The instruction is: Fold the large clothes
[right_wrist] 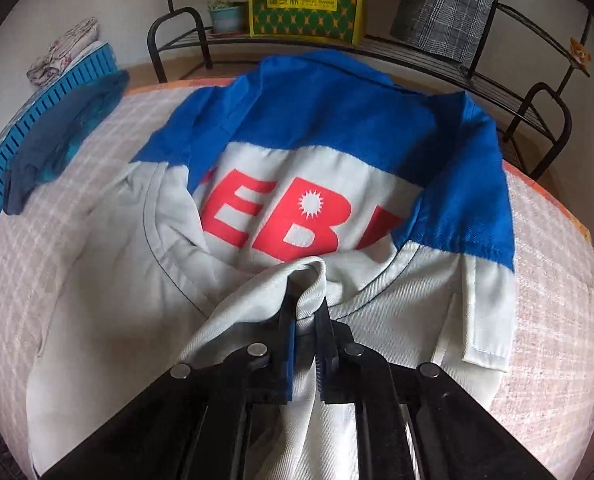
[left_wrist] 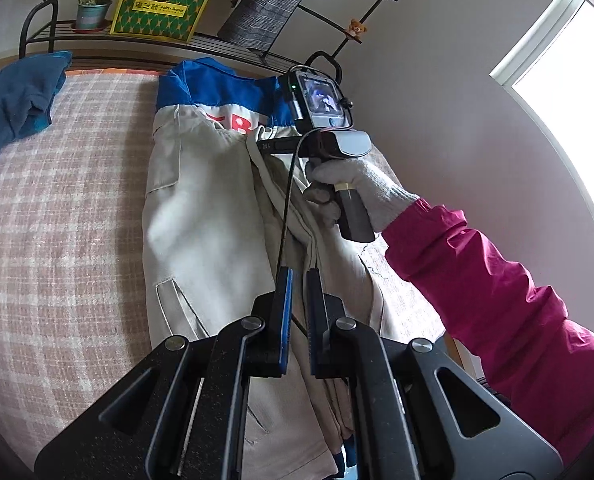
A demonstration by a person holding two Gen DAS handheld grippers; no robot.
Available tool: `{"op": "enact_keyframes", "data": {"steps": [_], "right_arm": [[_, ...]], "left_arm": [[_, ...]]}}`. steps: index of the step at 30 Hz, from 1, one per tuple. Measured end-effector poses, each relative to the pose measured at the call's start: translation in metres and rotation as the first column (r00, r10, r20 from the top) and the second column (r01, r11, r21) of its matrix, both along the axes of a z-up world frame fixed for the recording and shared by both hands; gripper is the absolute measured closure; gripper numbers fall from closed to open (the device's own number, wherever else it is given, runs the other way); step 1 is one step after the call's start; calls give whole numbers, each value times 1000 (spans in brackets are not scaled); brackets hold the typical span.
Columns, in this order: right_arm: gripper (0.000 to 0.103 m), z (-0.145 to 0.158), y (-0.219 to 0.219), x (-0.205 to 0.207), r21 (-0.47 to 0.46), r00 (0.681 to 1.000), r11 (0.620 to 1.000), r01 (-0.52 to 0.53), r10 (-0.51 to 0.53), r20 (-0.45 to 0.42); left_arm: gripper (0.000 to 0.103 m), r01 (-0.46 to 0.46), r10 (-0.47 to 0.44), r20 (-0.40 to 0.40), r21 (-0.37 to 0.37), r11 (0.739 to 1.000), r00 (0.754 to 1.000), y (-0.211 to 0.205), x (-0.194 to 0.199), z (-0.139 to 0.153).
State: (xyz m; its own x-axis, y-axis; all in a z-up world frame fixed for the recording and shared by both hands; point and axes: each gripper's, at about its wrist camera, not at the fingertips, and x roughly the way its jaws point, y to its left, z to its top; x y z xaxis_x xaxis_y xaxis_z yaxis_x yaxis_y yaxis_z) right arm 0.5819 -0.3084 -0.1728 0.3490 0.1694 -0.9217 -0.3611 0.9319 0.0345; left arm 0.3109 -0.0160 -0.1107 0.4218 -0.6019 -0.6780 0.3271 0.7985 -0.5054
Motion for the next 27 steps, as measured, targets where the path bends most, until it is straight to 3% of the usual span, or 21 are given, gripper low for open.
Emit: {"op": "enact_keyframes", "data": {"steps": [3,8,14,17,18,21,24,27], "right_arm": [[78,24,-26,-7,150,999,988,37,-32,-35],[77,96,-76,-63,305,999,952,30,-32,2],[74,184,-127,-166,387,996,922,19,-53,77],[73,218,-143,-219,396,990,918,9,-63,124],[70,226,-149,-236,401,989,916,10,-68,130],[69,230,-161,-289,386,988,922,39,-93,124],[64,210,-170,-336,362,991,927,96,-124,56],[62,170,-172,-381,317,987,936,155,-158,-18]], "left_arm": [[100,-6,5,-20,-13,1000,1000,2,-1,-5],[100,10,-10,-30,1,1000,1000,-3,-11,-13],[100,48,-48,-62,1,999,997,-15,-39,-27],[99,48,-55,-113,-60,997,992,-20,-57,-37],[94,50,-59,-129,-77,996,990,-22,-63,-41],[67,52,-67,-153,-105,993,986,-32,-84,-49],[66,78,-96,-179,-105,991,979,-49,-102,-58],[66,97,-110,-213,-73,993,971,-67,-118,-76]]}}
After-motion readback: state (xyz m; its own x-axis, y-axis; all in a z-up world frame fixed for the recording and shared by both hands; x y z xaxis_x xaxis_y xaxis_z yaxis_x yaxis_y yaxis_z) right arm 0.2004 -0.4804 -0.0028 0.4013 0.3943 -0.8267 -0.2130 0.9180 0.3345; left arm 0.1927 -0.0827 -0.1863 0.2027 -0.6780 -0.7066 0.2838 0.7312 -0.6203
